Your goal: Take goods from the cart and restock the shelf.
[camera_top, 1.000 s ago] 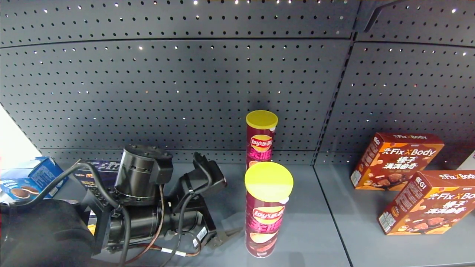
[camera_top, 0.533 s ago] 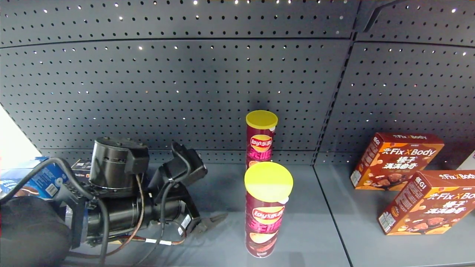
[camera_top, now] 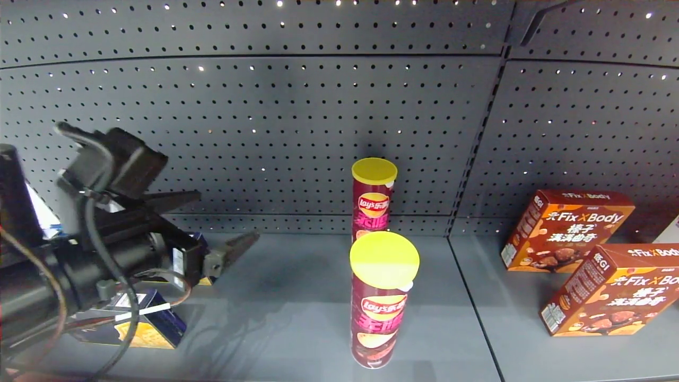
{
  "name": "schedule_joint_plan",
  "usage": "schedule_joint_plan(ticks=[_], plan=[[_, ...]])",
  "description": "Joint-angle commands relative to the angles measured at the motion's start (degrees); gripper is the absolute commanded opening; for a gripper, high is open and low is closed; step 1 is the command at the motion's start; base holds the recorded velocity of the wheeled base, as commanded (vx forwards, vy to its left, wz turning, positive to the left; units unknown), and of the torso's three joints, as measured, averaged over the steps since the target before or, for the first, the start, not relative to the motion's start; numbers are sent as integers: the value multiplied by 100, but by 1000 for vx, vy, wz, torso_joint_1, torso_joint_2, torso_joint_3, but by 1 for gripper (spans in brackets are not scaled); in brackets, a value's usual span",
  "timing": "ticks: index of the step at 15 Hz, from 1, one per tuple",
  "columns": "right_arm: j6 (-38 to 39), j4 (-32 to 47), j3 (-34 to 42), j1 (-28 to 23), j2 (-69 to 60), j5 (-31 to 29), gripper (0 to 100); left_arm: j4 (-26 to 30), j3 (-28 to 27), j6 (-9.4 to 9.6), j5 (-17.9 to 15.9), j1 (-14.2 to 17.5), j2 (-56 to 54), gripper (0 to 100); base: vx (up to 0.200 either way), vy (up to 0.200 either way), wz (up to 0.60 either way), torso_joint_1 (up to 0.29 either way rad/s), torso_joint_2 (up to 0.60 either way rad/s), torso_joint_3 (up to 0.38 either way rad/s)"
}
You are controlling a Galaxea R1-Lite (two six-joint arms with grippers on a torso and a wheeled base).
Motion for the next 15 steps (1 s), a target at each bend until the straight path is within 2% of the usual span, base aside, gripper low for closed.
schedule_joint_plan(ticks=[1, 4, 7, 8, 10, 11, 13, 14, 15], plan=[[-2, 0, 0, 2, 7, 1, 100, 78, 240, -87, 274, 25, -1341, 100, 0, 0, 0, 0, 0, 0], [-2, 0, 0, 2, 7, 1, 100, 130, 1181, -289, 300, 587, -2774, 100, 0, 0, 0, 0, 0, 0], [-2, 0, 0, 2, 7, 1, 100, 122, 2482, -386, 423, 1255, -4268, 100, 0, 0, 0, 0, 0, 0], [-2, 0, 0, 2, 7, 1, 100, 130, 2956, -500, 608, 1422, -4874, 100, 0, 0, 0, 0, 0, 0], [-2, 0, 0, 2, 7, 1, 100, 139, 3334, -562, 836, 1528, -5296, 100, 0, 0, 0, 0, 0, 0], [-2, 0, 0, 2, 7, 1, 100, 201, 3712, -702, 836, 1633, -5577, 100, 0, 0, 0, 0, 0, 0], [-2, 0, 0, 2, 7, 1, 100, 1001, 3756, -992, 810, 1800, -5929, 100, 0, 0, 0, 0, 0, 0], [-2, 0, 0, 2, 7, 1, 100, 1203, 3756, -1080, 810, 1853, -6008, 100, 0, 0, 0, 0, 0, 0], [-2, 0, 0, 2, 7, 1, 100, 1668, 3756, -1317, 749, 2046, -6228, 100, 0, 0, 0, 0, 0, 0]])
